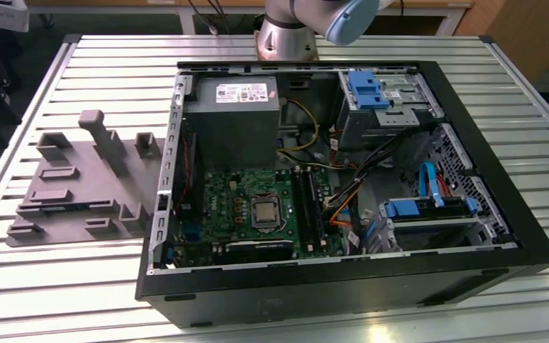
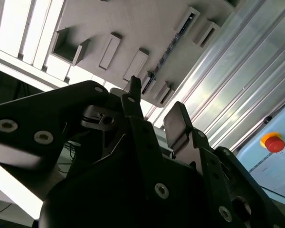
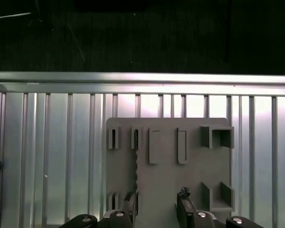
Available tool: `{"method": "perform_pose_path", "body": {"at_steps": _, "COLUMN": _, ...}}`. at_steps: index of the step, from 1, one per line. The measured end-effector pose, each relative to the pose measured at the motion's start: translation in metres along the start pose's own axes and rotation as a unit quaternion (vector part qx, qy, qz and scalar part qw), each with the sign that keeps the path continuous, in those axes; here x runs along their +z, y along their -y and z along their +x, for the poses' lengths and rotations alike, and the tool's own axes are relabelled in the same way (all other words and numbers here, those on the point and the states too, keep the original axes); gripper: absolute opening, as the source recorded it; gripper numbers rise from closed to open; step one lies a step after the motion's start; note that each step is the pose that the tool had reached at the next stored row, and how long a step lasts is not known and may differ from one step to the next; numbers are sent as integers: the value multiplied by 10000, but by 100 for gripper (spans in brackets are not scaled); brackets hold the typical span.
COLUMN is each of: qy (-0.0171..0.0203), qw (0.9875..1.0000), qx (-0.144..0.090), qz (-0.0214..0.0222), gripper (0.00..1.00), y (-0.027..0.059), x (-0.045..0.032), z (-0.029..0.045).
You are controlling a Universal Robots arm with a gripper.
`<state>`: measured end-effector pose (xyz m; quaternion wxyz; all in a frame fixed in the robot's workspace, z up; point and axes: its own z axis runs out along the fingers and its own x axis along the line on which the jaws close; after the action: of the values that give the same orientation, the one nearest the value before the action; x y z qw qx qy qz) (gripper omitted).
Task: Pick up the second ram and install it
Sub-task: 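Pick up the second ram and move it above second insertion slot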
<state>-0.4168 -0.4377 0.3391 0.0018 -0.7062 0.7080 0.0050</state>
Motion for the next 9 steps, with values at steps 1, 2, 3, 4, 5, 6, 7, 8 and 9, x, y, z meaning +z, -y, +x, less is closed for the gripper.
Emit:
{"method": "perform_pose_path", "body": {"at_steps": 1, "qy": 0, "qw": 10000, "qx": 0, "qz": 0, "gripper": 47, "y": 0, "x": 17, "z": 0}}
{"method": "perform_pose_path", "body": {"at_steps": 2, "qy": 0, "qw": 10000, "qx": 0, "qz": 0, "gripper": 47, "y": 0, "x": 35, "z": 0}}
{"method": "perform_pose_path", "body": {"at_steps": 3, "qy": 0, "qw": 10000, "qx": 0, "qz": 0, "gripper": 47, "y": 0, "x": 54, "z": 0}}
{"method": "perform_pose_path", "body": {"at_steps": 4, "qy": 0, "qw": 10000, "qx": 0, "qz": 0, "gripper": 47, "y": 0, "x": 71, "z": 1}}
{"method": "perform_pose_path", "body": {"at_steps": 5, "qy": 0, "qw": 10000, "qx": 0, "qz": 0, "gripper": 47, "y": 0, "x": 88, "z": 3}}
{"method": "perform_pose_path", "body": {"at_steps": 6, "qy": 0, "qw": 10000, "qx": 0, "qz": 0, "gripper": 47, "y": 1, "x": 102, "z": 6}}
{"method": "perform_pose_path", "body": {"at_steps": 7, "qy": 0, "qw": 10000, "qx": -1, "qz": 0, "gripper": 47, "y": 1, "x": 115, "z": 12}}
{"method": "perform_pose_path", "body": {"at_steps": 8, "qy": 0, "qw": 10000, "qx": 0, "qz": -1, "gripper": 47, "y": 0, "x": 123, "z": 19}}
{"method": "perform_pose_path", "body": {"at_steps": 9, "qy": 0, "qw": 10000, "qx": 0, "qz": 0, "gripper": 47, "y": -1, "x": 131, "z": 24}}
